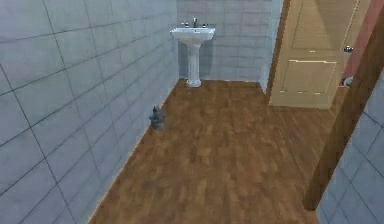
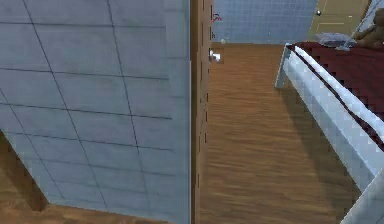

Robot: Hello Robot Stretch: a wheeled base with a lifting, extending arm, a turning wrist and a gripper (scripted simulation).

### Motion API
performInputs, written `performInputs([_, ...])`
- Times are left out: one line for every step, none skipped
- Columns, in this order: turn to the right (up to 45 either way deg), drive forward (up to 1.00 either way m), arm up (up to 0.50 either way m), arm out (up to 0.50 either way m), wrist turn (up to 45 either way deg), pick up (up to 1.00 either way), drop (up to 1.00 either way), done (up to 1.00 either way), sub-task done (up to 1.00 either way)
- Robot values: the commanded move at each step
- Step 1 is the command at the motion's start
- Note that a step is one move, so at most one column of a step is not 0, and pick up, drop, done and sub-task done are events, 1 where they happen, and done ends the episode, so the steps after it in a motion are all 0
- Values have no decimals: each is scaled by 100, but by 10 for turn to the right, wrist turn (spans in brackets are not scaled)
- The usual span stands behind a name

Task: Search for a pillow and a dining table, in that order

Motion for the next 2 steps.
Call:
performInputs([450, 0, 0, 0, 0, 0, 0, 0, 0])
performInputs([60, 0, 0, 0, 0, 0, 0, 0, 0])
